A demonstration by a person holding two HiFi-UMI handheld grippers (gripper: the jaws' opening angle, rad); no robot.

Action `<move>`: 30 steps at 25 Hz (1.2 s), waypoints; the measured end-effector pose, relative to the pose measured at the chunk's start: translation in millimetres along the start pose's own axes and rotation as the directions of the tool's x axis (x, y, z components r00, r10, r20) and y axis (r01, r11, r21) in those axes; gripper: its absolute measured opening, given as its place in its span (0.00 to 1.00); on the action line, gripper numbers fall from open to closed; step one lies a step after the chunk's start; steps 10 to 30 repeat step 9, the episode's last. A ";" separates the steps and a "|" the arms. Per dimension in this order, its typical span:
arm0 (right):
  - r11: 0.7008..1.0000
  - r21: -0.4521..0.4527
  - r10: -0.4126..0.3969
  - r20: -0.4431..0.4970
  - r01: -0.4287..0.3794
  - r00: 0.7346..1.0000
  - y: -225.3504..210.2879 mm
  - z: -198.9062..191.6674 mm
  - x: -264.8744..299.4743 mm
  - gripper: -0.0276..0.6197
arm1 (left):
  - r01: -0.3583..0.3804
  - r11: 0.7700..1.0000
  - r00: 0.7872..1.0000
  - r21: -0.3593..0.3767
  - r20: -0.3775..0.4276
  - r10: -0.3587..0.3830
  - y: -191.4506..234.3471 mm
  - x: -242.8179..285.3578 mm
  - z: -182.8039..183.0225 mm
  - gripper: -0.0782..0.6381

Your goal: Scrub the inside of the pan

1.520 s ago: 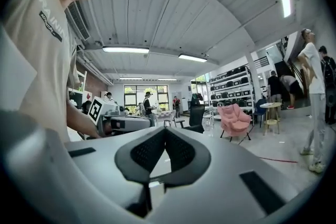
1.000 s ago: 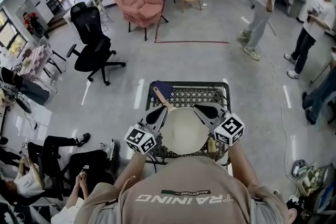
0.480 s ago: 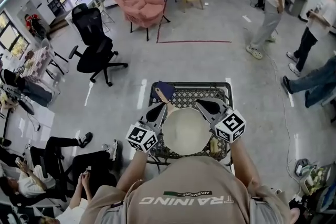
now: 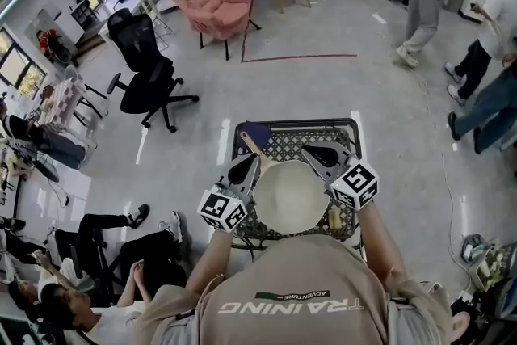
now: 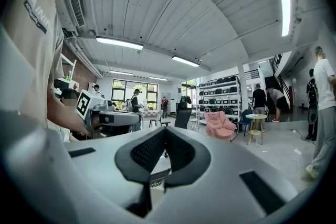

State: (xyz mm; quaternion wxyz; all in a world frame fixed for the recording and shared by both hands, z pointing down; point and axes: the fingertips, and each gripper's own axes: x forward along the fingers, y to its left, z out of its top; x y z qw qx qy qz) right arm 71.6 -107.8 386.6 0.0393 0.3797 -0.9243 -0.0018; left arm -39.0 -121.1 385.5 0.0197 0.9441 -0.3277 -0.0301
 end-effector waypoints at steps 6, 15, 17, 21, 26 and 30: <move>1.000 -0.011 -0.015 -0.007 0.015 1.000 -7.7 3.4 -0.9 0.07 | -0.003 1.000 1.000 -0.013 0.023 0.003 0.5 4.6 8.3 0.13; 1.000 -0.016 -0.020 -0.009 0.020 1.000 -14.4 3.9 -4.6 0.07 | -0.002 1.000 1.000 -0.009 0.024 0.002 -3.1 9.9 8.4 0.13; 1.000 -0.016 -0.020 -0.009 0.020 1.000 -14.4 3.9 -4.6 0.07 | -0.002 1.000 1.000 -0.009 0.024 0.002 -3.1 9.9 8.4 0.13; 1.000 -0.016 -0.020 -0.009 0.020 1.000 -14.4 3.9 -4.6 0.07 | -0.002 1.000 1.000 -0.009 0.024 0.002 -3.1 9.9 8.4 0.13; 1.000 -0.016 -0.020 -0.009 0.020 1.000 -14.4 3.9 -4.6 0.07 | -0.002 1.000 1.000 -0.009 0.024 0.002 -3.1 9.9 8.4 0.13; 1.000 -0.016 -0.020 -0.009 0.020 1.000 -14.4 3.9 -4.6 0.07 | -0.002 1.000 1.000 -0.009 0.024 0.002 -3.1 9.9 8.4 0.13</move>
